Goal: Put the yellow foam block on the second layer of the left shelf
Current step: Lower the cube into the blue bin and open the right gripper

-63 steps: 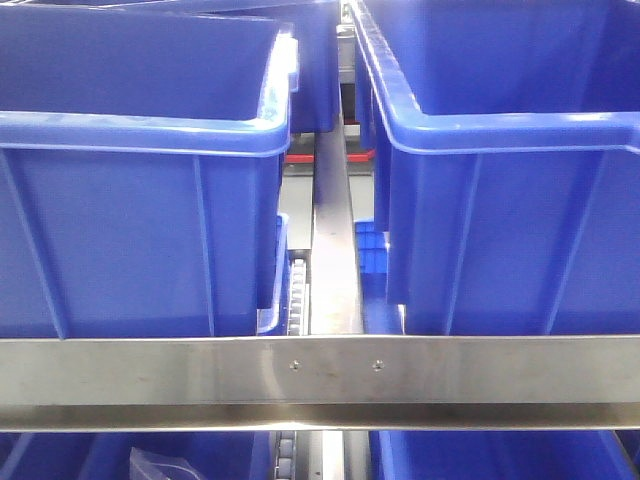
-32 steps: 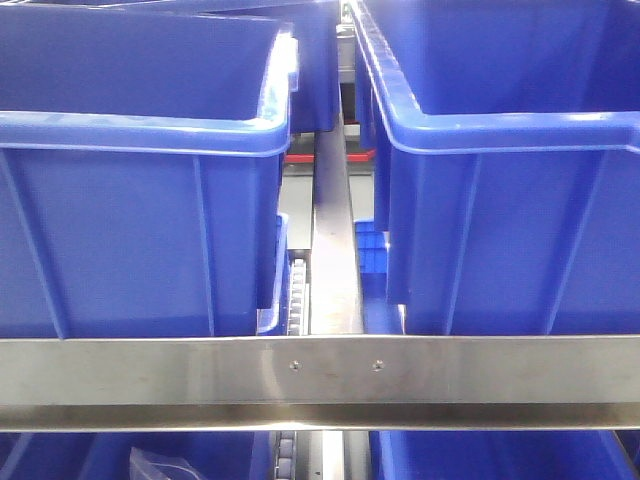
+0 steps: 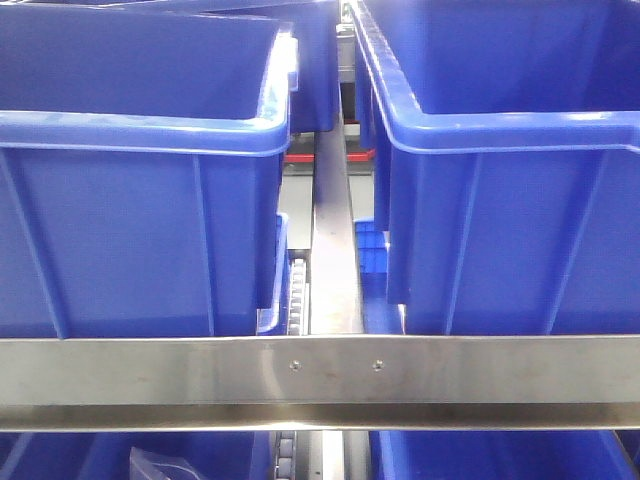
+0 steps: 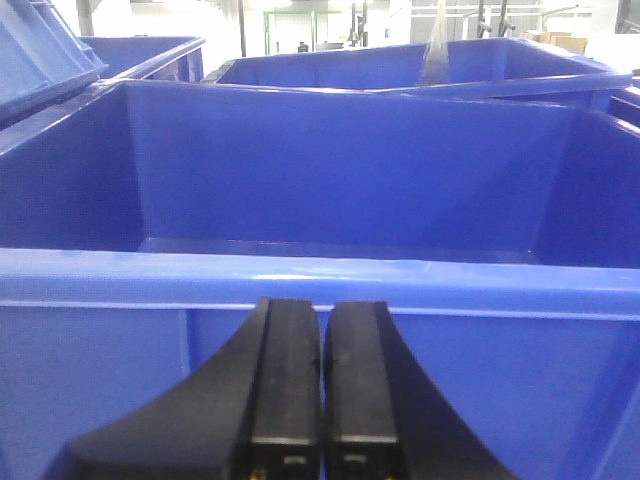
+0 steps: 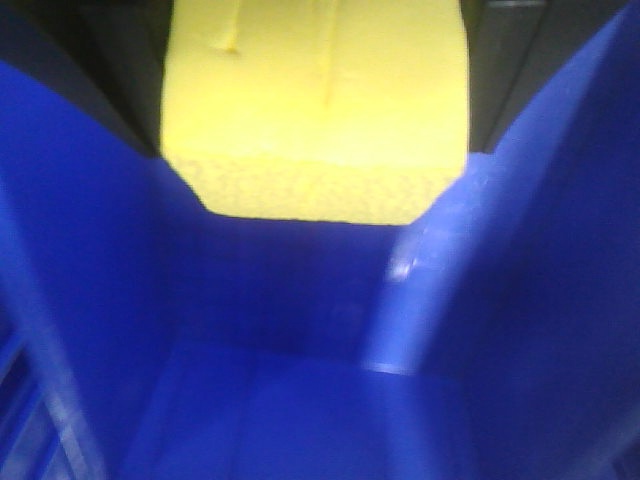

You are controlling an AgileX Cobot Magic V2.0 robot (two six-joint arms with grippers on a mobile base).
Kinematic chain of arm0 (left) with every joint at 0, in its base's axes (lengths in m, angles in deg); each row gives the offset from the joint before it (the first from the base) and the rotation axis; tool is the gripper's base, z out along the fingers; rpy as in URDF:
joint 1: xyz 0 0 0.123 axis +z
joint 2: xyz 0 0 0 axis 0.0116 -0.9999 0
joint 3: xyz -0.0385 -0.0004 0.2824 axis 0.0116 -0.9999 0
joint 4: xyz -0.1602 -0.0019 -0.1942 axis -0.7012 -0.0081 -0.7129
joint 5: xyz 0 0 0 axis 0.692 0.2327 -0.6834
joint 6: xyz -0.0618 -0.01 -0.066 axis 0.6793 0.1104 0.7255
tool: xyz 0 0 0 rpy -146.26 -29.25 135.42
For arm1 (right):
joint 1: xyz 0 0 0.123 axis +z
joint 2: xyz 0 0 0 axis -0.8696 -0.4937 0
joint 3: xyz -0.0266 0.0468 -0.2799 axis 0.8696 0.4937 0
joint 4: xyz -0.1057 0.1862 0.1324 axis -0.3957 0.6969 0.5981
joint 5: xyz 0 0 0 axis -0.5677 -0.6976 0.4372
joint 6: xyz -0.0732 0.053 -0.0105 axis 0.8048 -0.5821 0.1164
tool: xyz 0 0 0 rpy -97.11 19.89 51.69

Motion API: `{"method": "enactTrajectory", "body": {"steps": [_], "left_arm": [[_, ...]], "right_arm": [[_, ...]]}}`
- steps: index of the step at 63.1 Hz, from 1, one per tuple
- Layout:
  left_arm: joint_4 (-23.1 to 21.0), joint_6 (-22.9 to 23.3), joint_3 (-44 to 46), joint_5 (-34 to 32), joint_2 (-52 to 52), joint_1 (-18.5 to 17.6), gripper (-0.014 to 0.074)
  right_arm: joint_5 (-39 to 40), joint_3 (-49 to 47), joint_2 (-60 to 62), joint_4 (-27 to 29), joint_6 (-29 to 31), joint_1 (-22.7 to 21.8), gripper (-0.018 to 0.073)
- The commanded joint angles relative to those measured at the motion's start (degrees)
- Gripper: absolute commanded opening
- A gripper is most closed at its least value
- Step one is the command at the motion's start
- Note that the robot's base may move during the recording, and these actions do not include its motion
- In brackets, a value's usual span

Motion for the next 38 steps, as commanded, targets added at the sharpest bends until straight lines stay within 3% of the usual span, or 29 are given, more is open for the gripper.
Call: {"method": "enactTrajectory", "body": {"steps": [1,28,34,38], "left_arm": [[-0.32,0.19,-1.41,-4.61,1.03,-0.54,0.0124],[-0.32,0.19,-1.41,-4.61,1.03,-0.54,0.0124],[-0.32,0.19,-1.41,-4.61,1.03,-0.54,0.0124],[-0.32,0.19,-1.41,-4.61,1.03,-0.54,0.0124]], "right_arm": [[7.89,-2.8,-2.4,-0.55,-0.58,0.83,0.0497],[10.71,-2.8,-6.35,-0.55,-1.02,2.15,0.0501],[10.39,-2.8,-6.35,-0.55,-1.02,2.15,0.0559],[10.25,-2.8,-6.35,-0.55,-3.15,2.15,0.0644]]}}
